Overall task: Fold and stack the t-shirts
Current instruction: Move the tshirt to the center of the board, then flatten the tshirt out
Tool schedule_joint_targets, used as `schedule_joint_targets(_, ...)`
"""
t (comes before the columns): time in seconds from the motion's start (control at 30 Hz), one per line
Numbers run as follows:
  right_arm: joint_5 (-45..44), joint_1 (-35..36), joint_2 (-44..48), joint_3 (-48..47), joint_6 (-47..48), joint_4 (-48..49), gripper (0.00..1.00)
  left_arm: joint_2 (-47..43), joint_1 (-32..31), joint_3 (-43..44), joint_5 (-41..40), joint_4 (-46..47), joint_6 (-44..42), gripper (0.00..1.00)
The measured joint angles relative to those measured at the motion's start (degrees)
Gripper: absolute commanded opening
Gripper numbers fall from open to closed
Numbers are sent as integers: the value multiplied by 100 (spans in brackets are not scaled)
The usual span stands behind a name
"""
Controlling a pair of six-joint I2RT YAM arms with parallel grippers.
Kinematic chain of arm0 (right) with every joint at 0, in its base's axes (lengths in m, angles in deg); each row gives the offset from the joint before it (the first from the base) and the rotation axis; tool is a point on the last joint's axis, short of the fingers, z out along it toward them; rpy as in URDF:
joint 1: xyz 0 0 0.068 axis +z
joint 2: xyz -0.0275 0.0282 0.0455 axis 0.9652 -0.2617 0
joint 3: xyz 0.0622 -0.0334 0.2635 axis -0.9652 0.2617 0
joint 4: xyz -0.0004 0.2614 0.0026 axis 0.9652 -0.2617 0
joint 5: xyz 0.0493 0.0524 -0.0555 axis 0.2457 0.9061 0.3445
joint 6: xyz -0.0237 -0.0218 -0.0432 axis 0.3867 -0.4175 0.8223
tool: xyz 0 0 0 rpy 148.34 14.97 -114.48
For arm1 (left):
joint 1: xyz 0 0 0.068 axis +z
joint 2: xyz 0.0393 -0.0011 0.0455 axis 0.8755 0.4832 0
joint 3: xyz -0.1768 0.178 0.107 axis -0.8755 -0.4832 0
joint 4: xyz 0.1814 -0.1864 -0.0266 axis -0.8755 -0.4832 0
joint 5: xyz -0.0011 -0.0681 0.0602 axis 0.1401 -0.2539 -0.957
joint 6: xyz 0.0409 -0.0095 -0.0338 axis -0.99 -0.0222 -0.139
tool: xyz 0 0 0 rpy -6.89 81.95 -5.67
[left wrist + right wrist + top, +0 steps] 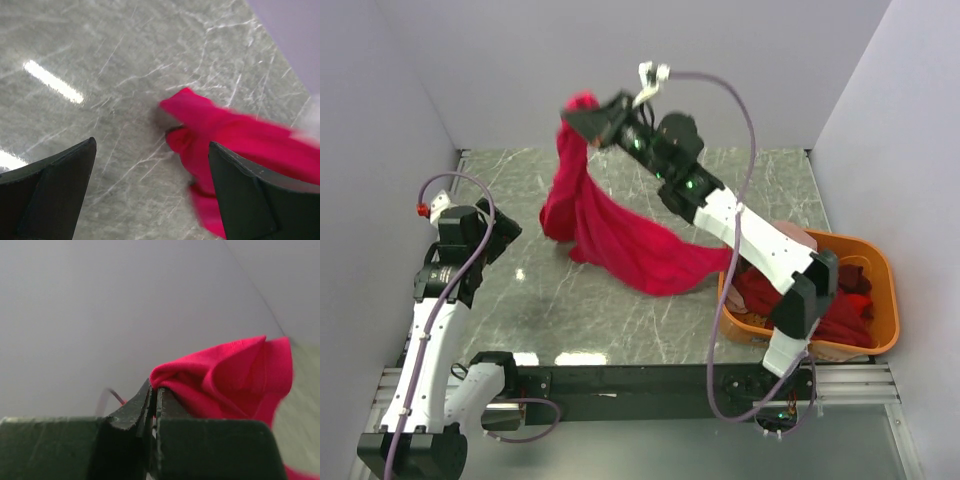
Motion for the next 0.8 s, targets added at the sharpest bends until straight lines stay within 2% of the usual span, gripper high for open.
schedule_joint_targets(0.17,-74,-186,1069,2688,138,-398,0,52,4,-498,79,48,264,99)
schedule_joint_targets(0.37,-155,-671,2212,4671,490,-883,0,627,11,-1075,577,562,555,99)
schedule_joint_targets(0.63,-223,-1115,3244,5788,767,-1176,0,2044,-17,-1226,1255,1744,820,99)
schedule_joint_targets(0.77,-251,-1178,3388,5834,896,-1285,0,2806,-192,-1182,1373,2155,874,86)
schedule_joint_targets(0.8,-258,-1196,3405,5838,909,-1300,0,2951,-227,-1156,1394,2203,876,80)
